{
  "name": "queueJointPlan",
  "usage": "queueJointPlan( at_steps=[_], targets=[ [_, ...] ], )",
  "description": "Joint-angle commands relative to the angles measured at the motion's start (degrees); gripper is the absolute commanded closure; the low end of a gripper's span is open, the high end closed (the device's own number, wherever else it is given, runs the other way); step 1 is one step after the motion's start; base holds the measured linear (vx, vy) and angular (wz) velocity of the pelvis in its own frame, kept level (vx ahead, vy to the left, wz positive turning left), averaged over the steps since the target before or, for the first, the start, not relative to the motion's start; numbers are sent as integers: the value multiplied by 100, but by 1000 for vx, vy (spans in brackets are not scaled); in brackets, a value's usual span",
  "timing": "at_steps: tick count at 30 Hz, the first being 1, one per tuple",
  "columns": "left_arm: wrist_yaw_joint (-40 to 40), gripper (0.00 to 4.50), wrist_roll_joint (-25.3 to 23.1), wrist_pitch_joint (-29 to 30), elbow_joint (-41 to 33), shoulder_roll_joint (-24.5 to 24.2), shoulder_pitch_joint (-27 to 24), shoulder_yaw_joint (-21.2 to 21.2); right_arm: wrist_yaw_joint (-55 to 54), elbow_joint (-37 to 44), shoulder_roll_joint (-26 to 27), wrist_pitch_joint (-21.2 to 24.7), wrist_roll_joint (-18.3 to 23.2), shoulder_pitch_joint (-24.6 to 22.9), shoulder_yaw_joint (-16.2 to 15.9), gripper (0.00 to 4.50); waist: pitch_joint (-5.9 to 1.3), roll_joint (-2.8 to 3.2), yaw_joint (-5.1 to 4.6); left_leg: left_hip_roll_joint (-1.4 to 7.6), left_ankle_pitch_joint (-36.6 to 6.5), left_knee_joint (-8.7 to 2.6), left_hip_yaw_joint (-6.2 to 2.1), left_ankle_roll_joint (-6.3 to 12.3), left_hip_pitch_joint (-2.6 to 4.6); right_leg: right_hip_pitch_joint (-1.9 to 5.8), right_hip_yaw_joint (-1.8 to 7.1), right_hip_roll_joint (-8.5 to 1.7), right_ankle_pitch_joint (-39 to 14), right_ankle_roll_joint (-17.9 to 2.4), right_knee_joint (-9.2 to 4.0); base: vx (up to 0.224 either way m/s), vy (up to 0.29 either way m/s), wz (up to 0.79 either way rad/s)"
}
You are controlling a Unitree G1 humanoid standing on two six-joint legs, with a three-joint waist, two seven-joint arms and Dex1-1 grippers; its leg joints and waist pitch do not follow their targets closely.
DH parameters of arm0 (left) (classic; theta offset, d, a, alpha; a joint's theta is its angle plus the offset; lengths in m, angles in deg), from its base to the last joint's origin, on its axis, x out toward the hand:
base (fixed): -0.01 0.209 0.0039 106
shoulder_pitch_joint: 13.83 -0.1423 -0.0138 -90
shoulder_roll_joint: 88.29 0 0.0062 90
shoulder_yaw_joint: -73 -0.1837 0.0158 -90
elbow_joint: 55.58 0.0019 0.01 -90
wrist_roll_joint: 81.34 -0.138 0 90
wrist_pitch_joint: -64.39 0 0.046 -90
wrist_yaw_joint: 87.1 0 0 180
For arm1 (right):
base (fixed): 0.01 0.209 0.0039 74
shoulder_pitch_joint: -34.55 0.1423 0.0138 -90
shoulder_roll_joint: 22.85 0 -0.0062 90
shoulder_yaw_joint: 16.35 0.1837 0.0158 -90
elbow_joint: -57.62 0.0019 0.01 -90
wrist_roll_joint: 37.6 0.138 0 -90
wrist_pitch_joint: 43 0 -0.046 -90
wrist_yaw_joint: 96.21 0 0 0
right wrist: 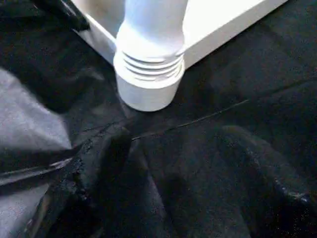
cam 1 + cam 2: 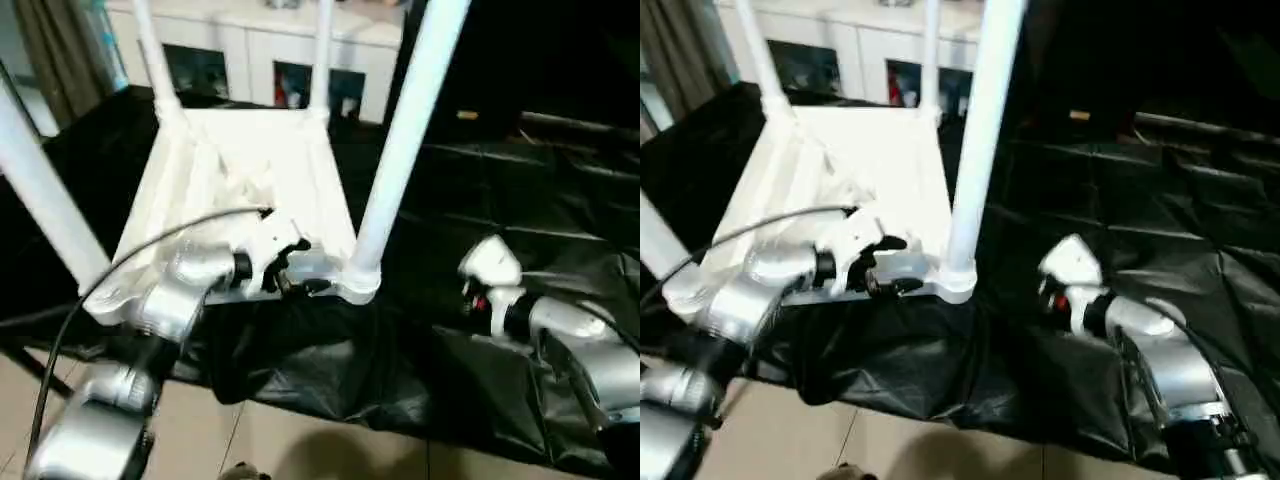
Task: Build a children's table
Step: Rotate table base
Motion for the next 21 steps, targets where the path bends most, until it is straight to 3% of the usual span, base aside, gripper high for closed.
queueJointPlan(
  at_steps=[1, 3, 6, 13, 21],
  targets=[
    [279, 96, -184, -69, 358, -56, 209, -162, 155, 159, -122, -46, 47, -34, -66, 121, -410, 31, 35, 522, -859, -425, -284, 188, 73, 225, 433, -658, -461, -1253, -465, 0, 0, 0],
    [521, 113, -187, -112, 658, -21, 365, -182, 252, 198, -158, -43, 78, -62, -103, 121, -433, 47, 57, 530, -715, -407, -278, 286, 76, 238, 427, -665, -82, -1394, -416, 0, 0, 0],
    [685, 140, -240, -258, 1164, 47, 635, -163, 350, 246, -193, -35, 90, -105, -103, 121, -426, 62, 86, 550, -892, -415, -278, 285, 102, 236, 422, -676, -147, -1471, -427, 0, 0, 0],
    [781, 197, -224, -398, 1617, 69, 880, -100, 416, 246, -222, -57, 98, -110, -100, 121, -400, 76, 144, 555, -1077, -430, -277, 177, 108, 238, 434, -701, -522, -1451, -477, 0, 0, 0],
    [888, 254, -323, -632, 2220, 146, 1138, -25, 459, 253, -202, -32, 95, -114, -120, 121, -405, 73, 159, 561, -1081, -432, -281, 199, 104, 243, 431, -706, -478, -1468, -473, 0, 0, 0]
  ],
)
